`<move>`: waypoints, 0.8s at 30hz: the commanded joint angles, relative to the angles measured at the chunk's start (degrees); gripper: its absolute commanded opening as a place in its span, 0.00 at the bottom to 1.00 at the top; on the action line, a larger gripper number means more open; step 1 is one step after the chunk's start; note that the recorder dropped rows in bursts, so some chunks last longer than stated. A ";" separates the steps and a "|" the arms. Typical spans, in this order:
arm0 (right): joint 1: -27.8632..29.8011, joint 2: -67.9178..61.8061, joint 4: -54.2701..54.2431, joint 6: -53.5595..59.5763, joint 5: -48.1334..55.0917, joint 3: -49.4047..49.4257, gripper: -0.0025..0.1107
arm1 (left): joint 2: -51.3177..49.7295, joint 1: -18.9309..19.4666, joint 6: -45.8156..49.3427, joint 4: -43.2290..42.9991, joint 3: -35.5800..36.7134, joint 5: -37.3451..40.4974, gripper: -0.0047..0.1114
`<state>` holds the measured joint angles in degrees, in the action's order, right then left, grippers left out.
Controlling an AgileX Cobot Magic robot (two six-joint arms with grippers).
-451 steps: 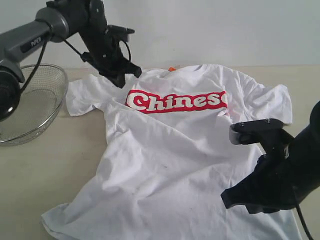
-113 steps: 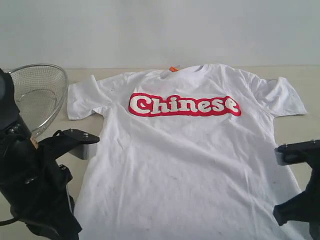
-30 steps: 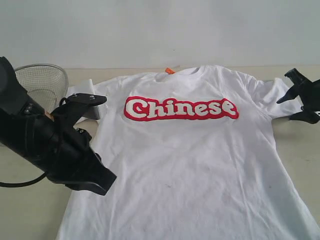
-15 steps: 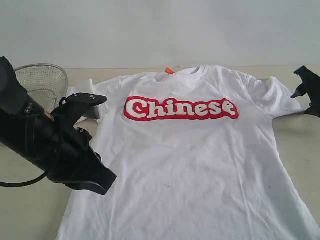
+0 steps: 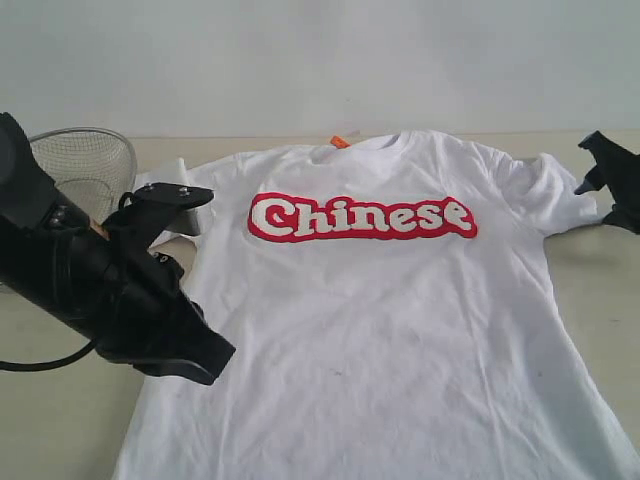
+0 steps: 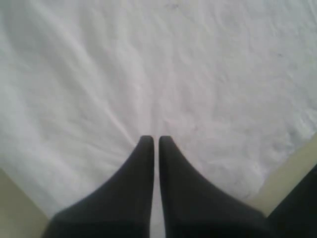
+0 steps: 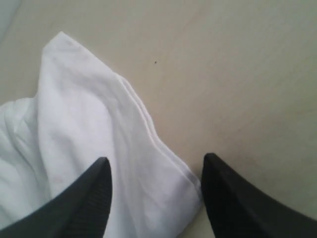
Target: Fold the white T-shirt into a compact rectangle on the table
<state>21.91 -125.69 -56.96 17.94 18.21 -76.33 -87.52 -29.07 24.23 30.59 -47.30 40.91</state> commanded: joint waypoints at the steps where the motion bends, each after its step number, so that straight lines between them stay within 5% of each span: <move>1: -0.54 -3.00 2.04 1.03 8.15 1.66 0.48 | 0.16 -0.16 -0.22 0.28 -0.32 -1.04 0.08; 9: -0.88 -3.00 2.04 3.92 7.27 1.66 0.47 | 0.16 -0.16 -0.22 0.28 -0.32 -0.91 0.08; 17: -0.89 -3.00 2.04 4.62 5.32 1.66 0.02 | 0.16 -0.16 -0.22 0.28 -0.32 -0.55 0.08; 24: -0.89 -2.90 2.04 5.81 5.62 0.66 0.02 | 0.16 -0.16 -0.22 0.28 -0.32 -0.55 0.08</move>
<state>21.55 -126.30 -57.48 22.40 21.63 -76.27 -87.52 -29.07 24.23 30.59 -47.30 40.36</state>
